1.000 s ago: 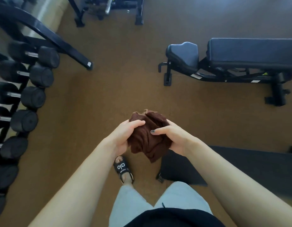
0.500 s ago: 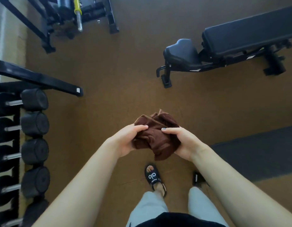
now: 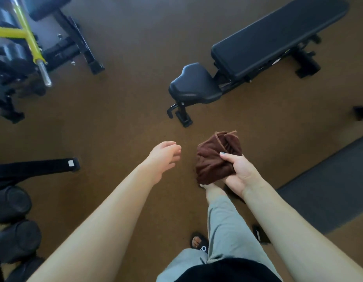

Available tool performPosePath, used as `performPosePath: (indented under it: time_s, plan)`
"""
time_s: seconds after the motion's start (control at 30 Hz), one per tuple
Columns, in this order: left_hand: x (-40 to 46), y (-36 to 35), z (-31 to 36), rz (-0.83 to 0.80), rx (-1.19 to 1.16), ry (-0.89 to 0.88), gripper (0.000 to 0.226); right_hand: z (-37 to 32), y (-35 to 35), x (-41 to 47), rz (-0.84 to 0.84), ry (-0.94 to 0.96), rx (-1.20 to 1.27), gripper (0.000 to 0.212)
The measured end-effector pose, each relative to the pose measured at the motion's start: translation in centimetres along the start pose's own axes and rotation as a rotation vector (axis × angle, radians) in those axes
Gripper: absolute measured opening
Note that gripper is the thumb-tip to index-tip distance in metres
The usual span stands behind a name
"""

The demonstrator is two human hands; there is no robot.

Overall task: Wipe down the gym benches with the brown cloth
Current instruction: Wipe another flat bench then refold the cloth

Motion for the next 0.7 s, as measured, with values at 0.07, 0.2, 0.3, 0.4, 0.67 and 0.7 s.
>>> performPosePath:
  time_s: [0.07, 0.2, 0.3, 0.4, 0.67, 0.7]
  plan:
    - [3.8, 0.2, 3.1, 0.008, 0.051, -0.006, 0.043, -2.8, -1.8, 3.7, 0.061, 0.026, 0.005, 0.042]
    - [13.0, 1.5, 10.2, 0.099, 0.135, -0.043, 0.047, -8.9, -7.1, 13.1, 0.108, 0.074, -0.094, 0.049]
    - [20.0, 1.7, 15.8, 0.163, 0.178, -0.102, 0.049, -14.7, -10.9, 20.0, 0.182, 0.228, -0.127, 0.053]
    - [26.7, 1.2, 20.7, 0.187, 0.214, -0.197, 0.051, -20.3, -14.8, 25.1, 0.239, 0.439, -0.351, 0.046]
    - [47.5, 1.0, 23.0, 0.29, 0.24, -0.342, 0.051, -16.5, -23.3, 43.3, -0.004, 0.97, -1.365, 0.054]
    - [50.0, 1.1, 22.3, 0.302, 0.242, -0.354, 0.047, -14.1, -23.6, 45.9, -0.095, 0.907, -1.573, 0.058]
Point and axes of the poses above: each hand's wrist, its own x-axis towards the middle knuckle, its own y-axis out of the back of the hand, z = x × y, the point moved 8 cm from there along x, towards the middle knuckle, and after that the axes turned 5 degrees about -x, right-handed, at the moved point
